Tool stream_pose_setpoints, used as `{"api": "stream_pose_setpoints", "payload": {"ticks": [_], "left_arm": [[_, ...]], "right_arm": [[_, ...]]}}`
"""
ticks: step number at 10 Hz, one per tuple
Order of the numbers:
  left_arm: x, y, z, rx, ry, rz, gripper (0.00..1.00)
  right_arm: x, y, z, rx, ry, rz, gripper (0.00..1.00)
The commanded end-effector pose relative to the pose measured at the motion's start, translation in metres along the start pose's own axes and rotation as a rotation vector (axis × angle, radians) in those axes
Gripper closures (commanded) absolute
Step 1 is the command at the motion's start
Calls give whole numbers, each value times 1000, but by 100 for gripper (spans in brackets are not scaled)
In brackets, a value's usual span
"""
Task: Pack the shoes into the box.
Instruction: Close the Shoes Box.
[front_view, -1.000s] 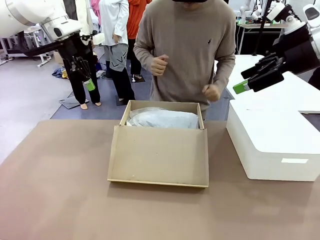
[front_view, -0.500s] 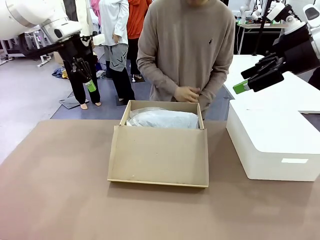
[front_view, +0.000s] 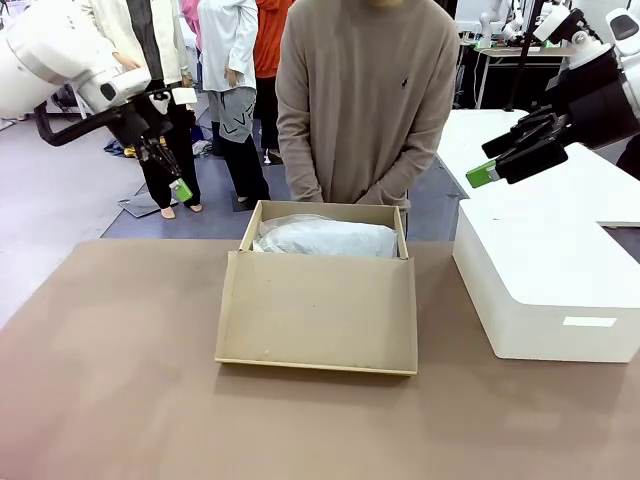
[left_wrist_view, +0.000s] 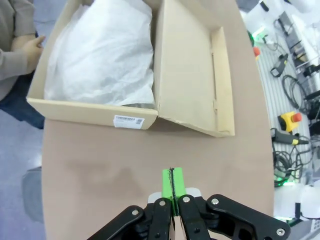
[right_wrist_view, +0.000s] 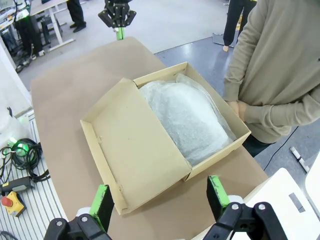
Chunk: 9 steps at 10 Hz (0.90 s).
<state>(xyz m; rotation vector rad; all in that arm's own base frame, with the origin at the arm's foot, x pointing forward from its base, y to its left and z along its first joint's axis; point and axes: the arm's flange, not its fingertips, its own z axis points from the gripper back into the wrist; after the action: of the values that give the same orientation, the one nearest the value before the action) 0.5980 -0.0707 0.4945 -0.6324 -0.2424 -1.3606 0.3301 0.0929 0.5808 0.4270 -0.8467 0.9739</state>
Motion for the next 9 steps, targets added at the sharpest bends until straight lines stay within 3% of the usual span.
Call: {"api": "stream_pose_setpoints", "payload": {"ticks": [1,5,9], "left_arm": [[-11,12,-3,-53,-66,7,100],[-37,27,-36,-114,-118,47,100],[-40,33,-47,-119,-87,74,100]], "right_arm": [[0,-2,0,12,-18,11,0],[0,-2,0,12,-18,11,0],[0,-2,0,12,-18,11,0]]}}
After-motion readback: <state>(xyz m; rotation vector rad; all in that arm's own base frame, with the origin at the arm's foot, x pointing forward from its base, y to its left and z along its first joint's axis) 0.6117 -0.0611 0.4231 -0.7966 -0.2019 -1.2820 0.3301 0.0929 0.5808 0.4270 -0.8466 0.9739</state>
